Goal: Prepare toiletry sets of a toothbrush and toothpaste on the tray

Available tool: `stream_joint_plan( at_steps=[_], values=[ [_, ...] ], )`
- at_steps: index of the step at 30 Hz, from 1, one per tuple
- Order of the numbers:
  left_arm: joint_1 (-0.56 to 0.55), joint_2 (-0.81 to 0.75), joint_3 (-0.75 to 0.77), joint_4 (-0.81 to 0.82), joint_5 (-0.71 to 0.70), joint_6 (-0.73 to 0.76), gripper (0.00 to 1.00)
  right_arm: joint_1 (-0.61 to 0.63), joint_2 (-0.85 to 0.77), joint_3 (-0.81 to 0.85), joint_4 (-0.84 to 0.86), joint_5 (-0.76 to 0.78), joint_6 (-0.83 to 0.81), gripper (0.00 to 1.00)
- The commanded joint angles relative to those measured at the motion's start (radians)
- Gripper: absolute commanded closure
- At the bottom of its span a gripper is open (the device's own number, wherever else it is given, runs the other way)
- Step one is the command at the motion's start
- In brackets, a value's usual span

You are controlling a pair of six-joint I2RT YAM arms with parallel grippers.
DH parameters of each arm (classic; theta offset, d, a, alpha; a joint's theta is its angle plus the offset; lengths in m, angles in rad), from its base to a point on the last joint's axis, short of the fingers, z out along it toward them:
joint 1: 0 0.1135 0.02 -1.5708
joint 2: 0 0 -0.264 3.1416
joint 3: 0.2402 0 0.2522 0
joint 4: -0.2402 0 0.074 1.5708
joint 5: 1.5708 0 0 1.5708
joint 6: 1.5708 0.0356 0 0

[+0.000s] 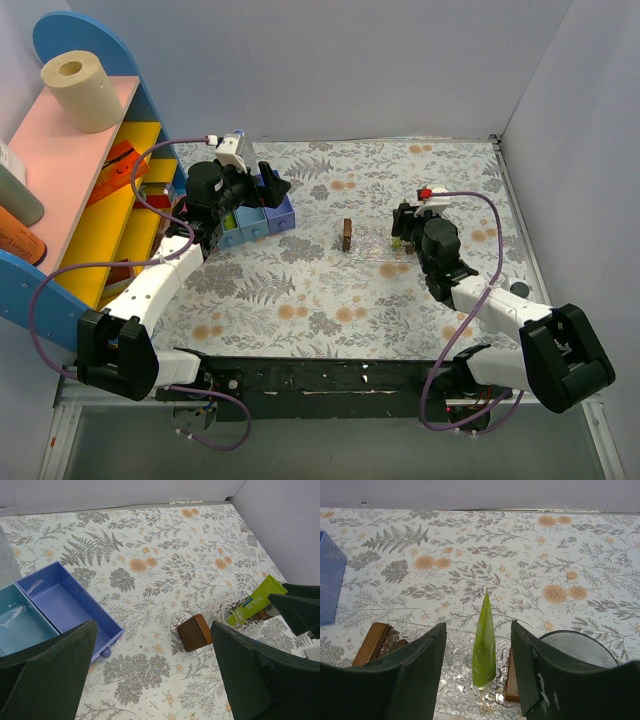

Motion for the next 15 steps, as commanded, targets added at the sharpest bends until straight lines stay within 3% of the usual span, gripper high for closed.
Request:
stream_joint_plan(
  at_steps=[1,4,5,15],
  values=[
    [-0.003,-0.003,0.002,-0.003,0.006,0.009,0.02,-0.005,-0.038,0.048,0.011,-0.003,-0.016,0.38],
    [-0.003,-0.001,0.005,-0.004,-0.002,0.008,0.02,-0.005,-0.045,0.059,-0.003,-0.006,-0.014,0.36],
    [-0.003,-0.001,0.005,-0.006,-0.007,0.006,0.02,-0.005,-0.050,0.061,-0.004,-0.015,-0.013,0.29],
    [-0.002,-0.004,0.009,-0.015,-0.036,0.006,0.02,-0.008,-0.072,0.091,-0.040,-0.043,-0.017,0.25]
  ],
)
